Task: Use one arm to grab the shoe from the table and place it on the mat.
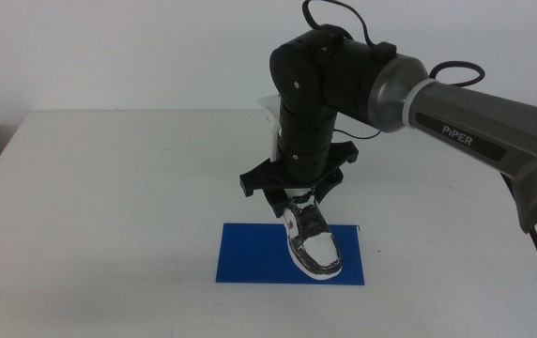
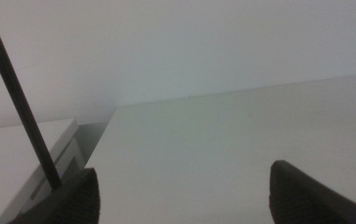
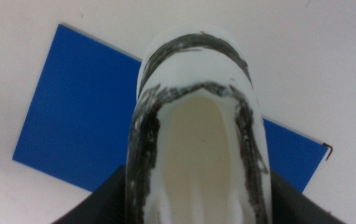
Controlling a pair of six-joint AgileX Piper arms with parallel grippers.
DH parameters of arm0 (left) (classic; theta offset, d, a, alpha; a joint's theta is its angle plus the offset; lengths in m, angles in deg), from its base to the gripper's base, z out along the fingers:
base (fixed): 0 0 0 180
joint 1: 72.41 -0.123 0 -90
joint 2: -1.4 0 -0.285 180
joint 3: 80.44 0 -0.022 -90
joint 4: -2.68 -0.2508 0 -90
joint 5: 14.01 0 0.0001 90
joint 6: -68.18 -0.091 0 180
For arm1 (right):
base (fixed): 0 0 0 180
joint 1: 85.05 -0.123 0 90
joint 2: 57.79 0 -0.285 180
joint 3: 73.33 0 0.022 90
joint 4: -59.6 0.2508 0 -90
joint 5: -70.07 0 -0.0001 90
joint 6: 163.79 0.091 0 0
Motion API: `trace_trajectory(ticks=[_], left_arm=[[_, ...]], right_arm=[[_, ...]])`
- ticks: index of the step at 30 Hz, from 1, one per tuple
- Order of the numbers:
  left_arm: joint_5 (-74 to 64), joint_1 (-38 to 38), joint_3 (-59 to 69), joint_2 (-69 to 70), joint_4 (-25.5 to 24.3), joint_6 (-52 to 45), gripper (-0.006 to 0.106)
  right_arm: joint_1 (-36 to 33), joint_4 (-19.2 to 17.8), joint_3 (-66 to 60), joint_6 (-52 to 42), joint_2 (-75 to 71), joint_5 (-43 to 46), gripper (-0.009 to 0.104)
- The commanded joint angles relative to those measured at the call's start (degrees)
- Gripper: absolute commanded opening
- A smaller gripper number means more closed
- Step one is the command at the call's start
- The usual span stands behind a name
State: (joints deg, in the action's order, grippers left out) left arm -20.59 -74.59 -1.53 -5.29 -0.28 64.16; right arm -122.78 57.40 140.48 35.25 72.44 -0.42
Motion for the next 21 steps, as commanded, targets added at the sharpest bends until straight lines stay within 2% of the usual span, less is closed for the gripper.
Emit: trace_trajectory(ticks=[1,6,13,18,21], left_arm=[[4.6,0.2,0.3,0.4,0.5,0.3,0.094],[4.6,0.2,0.3,0.4,0.5,0.3,0.094],[4.6,0.2,0.3,0.4,0.5,0.3,0.094],[4.6,0.2,0.3,0.4,0.5,0.3,0.094],[4.6,0.2,0.3,0.4,0.5,0.3,0.094]], right_arm=[[0.1,-1.9,1.9,2.4,-4.0,-3.3,-0.004],[0.1,-2.3,1.9,21.7,-4.0,-3.3,-0.004],[0.1,-4.8,1.9,58.8,-4.0,-3.2,-0.004],[0.1,-8.3,1.9,71.1,-4.0,-3.2,-0.004],[0.1,-8.9,1.9,84.3,-4.0,-3.2,-0.004]])
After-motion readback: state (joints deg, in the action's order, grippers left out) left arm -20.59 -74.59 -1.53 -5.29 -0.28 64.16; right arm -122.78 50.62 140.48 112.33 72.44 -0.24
